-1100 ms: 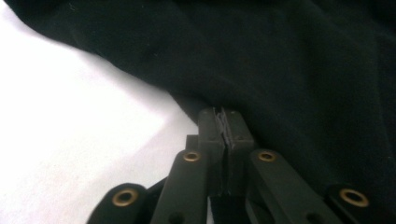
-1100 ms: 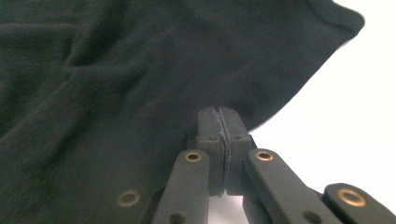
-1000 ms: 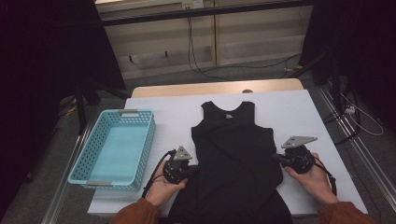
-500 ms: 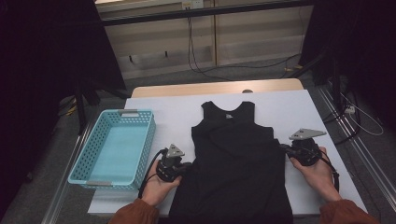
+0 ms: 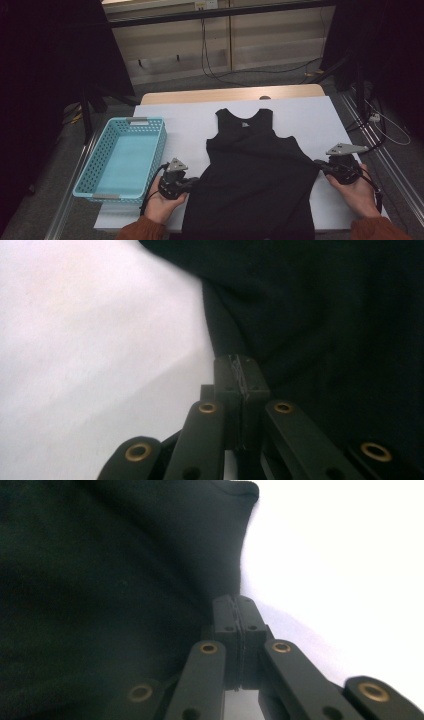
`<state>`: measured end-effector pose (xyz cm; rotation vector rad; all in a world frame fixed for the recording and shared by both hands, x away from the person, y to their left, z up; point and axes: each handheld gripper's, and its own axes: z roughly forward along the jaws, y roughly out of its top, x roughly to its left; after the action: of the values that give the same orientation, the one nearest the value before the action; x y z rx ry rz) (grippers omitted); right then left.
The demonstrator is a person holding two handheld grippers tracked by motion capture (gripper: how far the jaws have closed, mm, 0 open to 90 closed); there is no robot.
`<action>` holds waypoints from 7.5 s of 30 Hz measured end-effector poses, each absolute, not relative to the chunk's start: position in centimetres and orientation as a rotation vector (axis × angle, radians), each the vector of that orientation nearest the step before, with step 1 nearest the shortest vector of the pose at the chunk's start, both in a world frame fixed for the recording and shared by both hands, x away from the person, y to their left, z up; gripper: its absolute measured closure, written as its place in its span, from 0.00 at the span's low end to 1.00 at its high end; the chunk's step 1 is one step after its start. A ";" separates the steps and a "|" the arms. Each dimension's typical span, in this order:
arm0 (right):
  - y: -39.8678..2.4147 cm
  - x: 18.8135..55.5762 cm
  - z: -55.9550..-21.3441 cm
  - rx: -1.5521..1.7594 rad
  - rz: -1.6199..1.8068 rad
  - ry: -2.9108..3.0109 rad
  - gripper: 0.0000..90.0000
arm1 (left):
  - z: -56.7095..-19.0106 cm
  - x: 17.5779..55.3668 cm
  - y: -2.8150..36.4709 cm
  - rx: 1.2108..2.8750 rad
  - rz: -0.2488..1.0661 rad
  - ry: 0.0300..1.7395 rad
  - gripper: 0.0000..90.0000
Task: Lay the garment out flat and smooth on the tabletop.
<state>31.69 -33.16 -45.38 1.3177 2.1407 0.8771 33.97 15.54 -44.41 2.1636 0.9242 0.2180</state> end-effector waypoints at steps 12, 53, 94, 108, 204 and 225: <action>-32.4 32.4 -45.4 1.301 0.981 2.149 0.79 | -44.0 34.8 15.2 2.102 0.240 0.874 0.84; -24.8 29.2 -44.8 0.960 1.150 2.458 0.68 | -44.7 31.1 11.0 2.248 0.206 0.623 0.60; -21.4 27.5 -45.8 0.847 1.009 2.633 1.00 | -45.5 30.2 10.5 2.345 0.102 0.572 1.00; -21.6 27.0 -45.8 0.832 1.009 2.640 1.00 | -45.2 30.5 11.2 2.297 0.142 0.602 0.70; -30.7 37.5 -45.5 1.325 1.017 2.158 0.68 | -44.7 39.0 12.3 2.138 0.351 0.853 0.22; -31.8 37.7 -46.1 1.387 0.956 2.138 0.95 | -44.6 39.1 13.8 2.084 0.354 0.933 0.47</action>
<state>37.66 -31.84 -46.07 1.3866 2.1379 0.9558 39.13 13.76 -44.58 2.0838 0.9330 0.3544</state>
